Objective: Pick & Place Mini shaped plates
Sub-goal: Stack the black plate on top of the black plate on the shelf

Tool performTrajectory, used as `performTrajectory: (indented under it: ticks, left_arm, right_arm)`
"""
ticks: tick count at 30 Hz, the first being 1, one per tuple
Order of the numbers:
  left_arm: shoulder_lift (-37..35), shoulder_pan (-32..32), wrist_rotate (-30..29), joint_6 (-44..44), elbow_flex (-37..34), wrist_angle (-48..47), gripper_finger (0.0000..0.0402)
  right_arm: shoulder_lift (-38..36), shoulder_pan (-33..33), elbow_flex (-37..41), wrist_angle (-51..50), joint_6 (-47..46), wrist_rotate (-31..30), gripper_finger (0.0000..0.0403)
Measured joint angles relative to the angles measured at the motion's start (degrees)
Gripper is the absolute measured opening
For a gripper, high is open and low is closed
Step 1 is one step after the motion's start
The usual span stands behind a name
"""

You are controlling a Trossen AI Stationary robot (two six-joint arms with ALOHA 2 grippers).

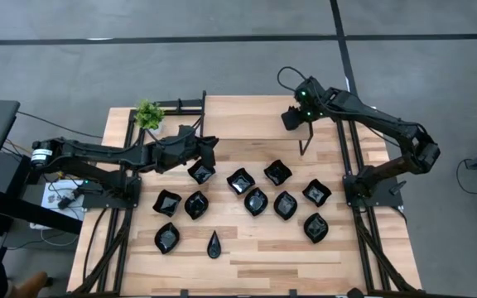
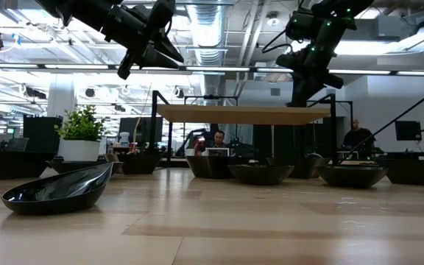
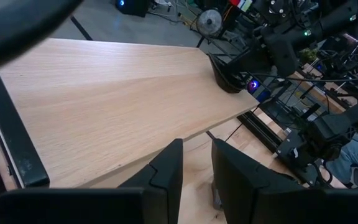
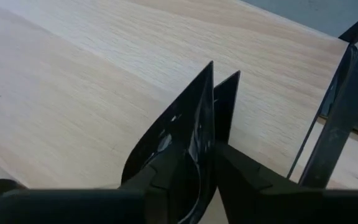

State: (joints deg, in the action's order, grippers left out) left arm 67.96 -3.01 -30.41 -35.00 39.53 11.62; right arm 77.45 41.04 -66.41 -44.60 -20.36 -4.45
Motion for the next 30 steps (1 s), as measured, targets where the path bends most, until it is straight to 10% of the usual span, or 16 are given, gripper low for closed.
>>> performTrajectory:
  ticks: [30]
  left_arm:
    - [0.0,0.0,0.0,0.0,0.0,0.0,0.0086]
  right_arm:
    - [0.6,-1.3,-5.1,-8.7,3.8,-1.6,0.005]
